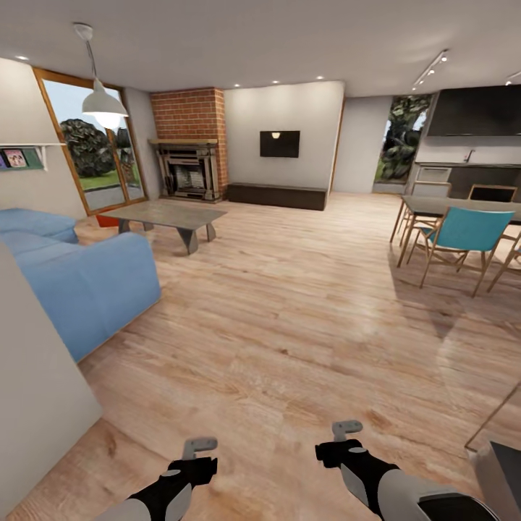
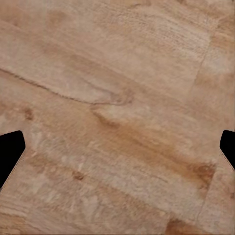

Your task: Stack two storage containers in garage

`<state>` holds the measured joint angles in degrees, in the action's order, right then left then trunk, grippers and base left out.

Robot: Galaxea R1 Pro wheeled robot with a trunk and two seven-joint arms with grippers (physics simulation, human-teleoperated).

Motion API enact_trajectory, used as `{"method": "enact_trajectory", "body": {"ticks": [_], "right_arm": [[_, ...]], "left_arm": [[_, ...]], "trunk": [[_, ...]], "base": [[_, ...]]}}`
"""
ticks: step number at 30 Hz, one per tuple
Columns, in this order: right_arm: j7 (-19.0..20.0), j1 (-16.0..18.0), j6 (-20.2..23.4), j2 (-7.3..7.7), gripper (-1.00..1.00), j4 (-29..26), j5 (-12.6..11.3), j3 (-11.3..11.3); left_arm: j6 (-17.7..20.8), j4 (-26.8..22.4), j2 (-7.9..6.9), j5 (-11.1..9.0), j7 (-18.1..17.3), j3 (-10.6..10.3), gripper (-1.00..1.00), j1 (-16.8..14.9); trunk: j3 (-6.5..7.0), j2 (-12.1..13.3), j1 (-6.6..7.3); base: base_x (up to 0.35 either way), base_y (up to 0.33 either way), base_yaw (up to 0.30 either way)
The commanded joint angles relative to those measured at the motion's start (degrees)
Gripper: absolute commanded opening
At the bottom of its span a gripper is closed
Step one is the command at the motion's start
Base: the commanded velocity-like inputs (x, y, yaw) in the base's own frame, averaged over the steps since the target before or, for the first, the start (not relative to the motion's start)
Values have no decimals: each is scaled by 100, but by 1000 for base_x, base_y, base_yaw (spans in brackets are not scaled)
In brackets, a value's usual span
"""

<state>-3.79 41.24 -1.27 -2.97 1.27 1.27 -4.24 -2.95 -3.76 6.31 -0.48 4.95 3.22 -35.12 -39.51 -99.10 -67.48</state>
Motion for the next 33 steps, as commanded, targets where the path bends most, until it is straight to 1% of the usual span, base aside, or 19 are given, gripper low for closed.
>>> {"method": "enact_trajectory", "body": {"ticks": [1, 33], "right_arm": [[-25, 7, -13, -2, 100, 13, 14, -41], [-25, 7, -22, -2, 100, 13, 14, -40]], "left_arm": [[-22, 7, 2, -5, 9, 30, 100, -4], [-23, 7, 2, -5, 6, 30, 100, -4]], "trunk": [[-5, -2, -3], [-5, -2, -3]], "base": [[345, 0, 0], [345, 0, 0]]}}
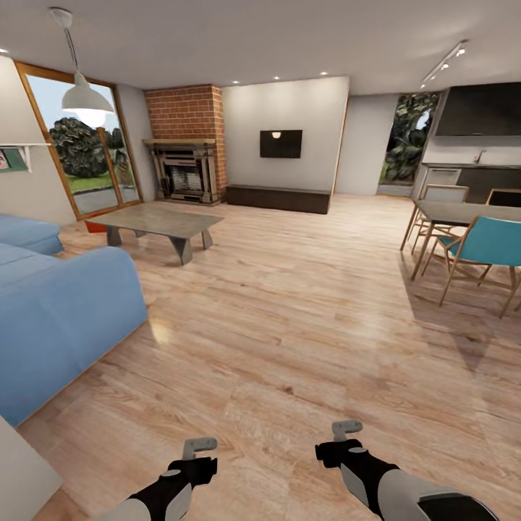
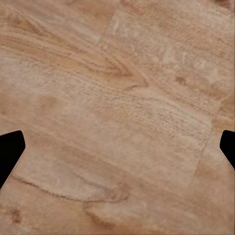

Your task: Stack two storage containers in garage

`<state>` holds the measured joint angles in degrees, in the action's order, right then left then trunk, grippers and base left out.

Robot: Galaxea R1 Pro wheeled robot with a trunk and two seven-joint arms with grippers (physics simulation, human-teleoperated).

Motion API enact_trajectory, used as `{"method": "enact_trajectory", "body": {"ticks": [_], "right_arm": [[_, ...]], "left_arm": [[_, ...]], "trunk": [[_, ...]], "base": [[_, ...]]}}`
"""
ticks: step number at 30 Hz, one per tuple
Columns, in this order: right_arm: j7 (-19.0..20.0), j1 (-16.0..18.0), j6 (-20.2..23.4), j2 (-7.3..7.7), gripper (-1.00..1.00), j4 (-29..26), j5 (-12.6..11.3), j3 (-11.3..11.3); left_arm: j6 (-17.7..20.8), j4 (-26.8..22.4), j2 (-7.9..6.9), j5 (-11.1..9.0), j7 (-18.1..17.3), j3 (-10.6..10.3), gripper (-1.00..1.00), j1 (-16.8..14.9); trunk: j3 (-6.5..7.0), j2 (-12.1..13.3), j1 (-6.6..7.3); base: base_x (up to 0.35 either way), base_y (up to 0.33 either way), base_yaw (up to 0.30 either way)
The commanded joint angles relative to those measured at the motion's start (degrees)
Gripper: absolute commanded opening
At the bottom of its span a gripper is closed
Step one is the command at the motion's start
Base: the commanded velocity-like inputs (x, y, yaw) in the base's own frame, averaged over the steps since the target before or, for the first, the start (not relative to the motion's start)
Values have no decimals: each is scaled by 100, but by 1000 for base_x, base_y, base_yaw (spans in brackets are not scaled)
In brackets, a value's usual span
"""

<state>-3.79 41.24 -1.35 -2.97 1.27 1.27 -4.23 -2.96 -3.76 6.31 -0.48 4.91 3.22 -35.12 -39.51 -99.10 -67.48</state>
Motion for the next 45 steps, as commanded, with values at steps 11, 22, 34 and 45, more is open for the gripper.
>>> {"method": "enact_trajectory", "body": {"ticks": [11, 22, 34, 45], "right_arm": [[-25, 7, -14, -2, 100, 13, 12, -37], [-25, 7, -14, -2, 100, 13, 8, -36], [-25, 7, -17, -2, 100, 13, 8, -37], [-25, 7, -15, -2, 100, 13, 8, -41]], "left_arm": [[-21, 7, 2, -5, 10, 30, 100, -6], [-21, 7, 2, -5, 10, 30, 100, -4], [-21, 7, 2, -5, 10, 30, 100, -4], [-21, 7, 2, -5, 10, 30, 100, -4]], "trunk": [[-5, -2, -3], [-5, -2, -3], [-5, -2, -3], [-5, -2, -3]], "base": [[345, 0, 0], [345, 0, 0], [345, 0, 0], [345, 0, 0]]}}
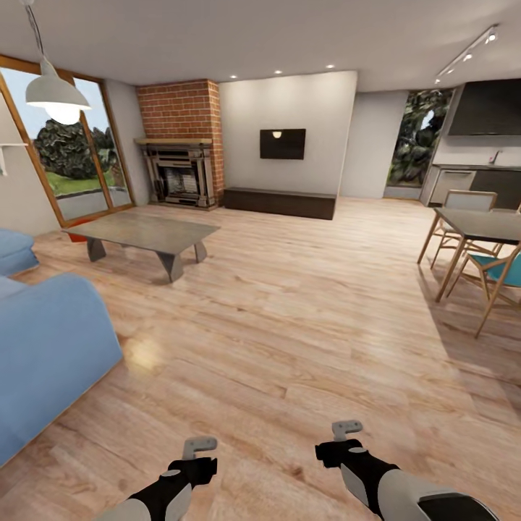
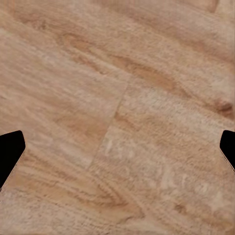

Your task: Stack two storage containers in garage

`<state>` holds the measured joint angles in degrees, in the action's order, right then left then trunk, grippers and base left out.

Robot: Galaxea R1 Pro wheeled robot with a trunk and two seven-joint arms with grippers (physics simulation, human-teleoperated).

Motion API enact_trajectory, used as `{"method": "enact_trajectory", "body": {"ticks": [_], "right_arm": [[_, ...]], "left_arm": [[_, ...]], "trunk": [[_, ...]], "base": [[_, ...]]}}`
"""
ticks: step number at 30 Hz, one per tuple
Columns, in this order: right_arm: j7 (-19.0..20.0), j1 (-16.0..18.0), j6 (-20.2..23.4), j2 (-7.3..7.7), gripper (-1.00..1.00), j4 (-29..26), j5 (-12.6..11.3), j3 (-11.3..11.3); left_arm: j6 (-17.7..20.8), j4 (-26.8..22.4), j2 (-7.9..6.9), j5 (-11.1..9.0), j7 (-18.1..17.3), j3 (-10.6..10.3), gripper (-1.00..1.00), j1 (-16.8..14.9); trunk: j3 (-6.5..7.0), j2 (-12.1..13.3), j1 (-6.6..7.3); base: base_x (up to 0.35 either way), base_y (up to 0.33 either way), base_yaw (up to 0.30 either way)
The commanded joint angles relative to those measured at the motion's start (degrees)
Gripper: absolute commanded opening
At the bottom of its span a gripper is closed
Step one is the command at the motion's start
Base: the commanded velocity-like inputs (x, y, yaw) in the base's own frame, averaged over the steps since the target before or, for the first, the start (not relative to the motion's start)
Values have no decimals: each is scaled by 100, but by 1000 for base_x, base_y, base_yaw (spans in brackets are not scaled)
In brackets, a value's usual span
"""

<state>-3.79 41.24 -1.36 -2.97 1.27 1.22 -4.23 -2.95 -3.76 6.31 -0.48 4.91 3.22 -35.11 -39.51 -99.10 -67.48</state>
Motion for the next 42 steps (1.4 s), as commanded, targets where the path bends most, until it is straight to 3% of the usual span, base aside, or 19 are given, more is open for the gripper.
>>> {"method": "enact_trajectory", "body": {"ticks": [1, 42], "right_arm": [[-25, 7, -16, -2, 100, 13, 12, -41], [-25, 7, -14, -2, 100, 13, 10, -34]], "left_arm": [[-22, 7, 2, -5, 10, 30, 100, -6], [-22, 7, 2, -5, 10, 30, 100, -5]], "trunk": [[-5, -2, -3], [-5, -2, -3]], "base": [[345, 0, 0], [345, 0, 0]]}}
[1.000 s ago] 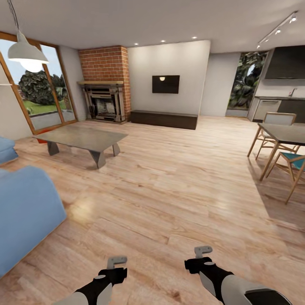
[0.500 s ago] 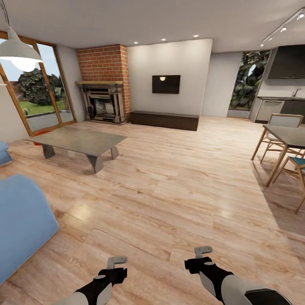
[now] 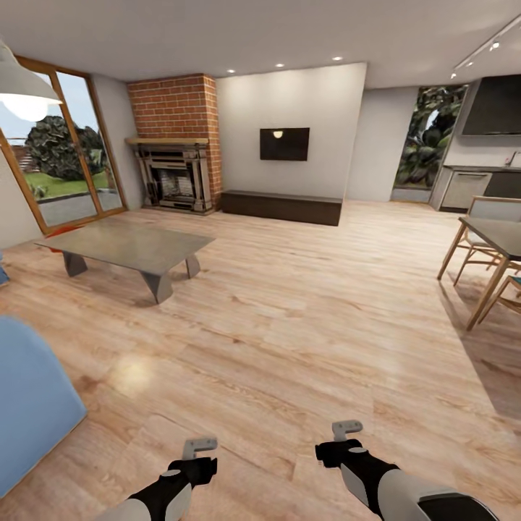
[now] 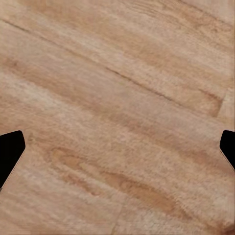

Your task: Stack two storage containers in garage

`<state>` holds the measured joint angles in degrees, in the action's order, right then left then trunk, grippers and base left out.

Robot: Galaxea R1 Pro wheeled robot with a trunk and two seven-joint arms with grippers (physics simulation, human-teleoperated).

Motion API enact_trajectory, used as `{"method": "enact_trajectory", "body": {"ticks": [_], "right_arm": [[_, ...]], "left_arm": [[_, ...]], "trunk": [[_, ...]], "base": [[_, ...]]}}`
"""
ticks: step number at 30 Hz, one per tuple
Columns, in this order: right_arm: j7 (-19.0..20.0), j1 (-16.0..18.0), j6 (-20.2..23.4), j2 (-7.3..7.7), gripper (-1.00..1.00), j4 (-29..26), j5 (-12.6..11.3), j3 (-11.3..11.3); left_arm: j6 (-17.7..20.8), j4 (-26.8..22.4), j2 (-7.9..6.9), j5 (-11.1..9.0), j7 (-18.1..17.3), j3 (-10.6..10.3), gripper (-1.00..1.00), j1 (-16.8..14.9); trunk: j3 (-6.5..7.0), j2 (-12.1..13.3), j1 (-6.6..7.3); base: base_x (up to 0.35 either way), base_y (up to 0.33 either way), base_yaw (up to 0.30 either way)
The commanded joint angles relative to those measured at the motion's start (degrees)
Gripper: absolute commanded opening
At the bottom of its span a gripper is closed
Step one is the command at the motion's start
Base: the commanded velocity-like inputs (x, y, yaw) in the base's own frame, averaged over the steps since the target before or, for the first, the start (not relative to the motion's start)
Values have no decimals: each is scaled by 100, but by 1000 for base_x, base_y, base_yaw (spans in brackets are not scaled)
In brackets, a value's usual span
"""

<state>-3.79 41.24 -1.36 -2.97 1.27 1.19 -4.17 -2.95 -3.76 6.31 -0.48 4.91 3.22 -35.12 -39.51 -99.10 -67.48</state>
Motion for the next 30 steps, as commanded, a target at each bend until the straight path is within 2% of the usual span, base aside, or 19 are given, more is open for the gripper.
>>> {"method": "enact_trajectory", "body": {"ticks": [1, 19, 30], "right_arm": [[-25, 7, -14, -2, 100, 13, 13, -42], [-25, 7, -14, -2, 100, 13, 13, -43], [-25, 7, -14, -2, 100, 13, 13, -40]], "left_arm": [[-22, 7, 2, -5, 10, 30, 100, -4], [-22, 7, 2, -5, 10, 30, 100, -5], [-22, 7, 2, -5, 10, 30, 100, -4]], "trunk": [[-5, -2, -3], [-5, -2, -3], [-3, -2, -3]], "base": [[345, 0, 0], [345, 0, -37], [345, 0, -108]]}}
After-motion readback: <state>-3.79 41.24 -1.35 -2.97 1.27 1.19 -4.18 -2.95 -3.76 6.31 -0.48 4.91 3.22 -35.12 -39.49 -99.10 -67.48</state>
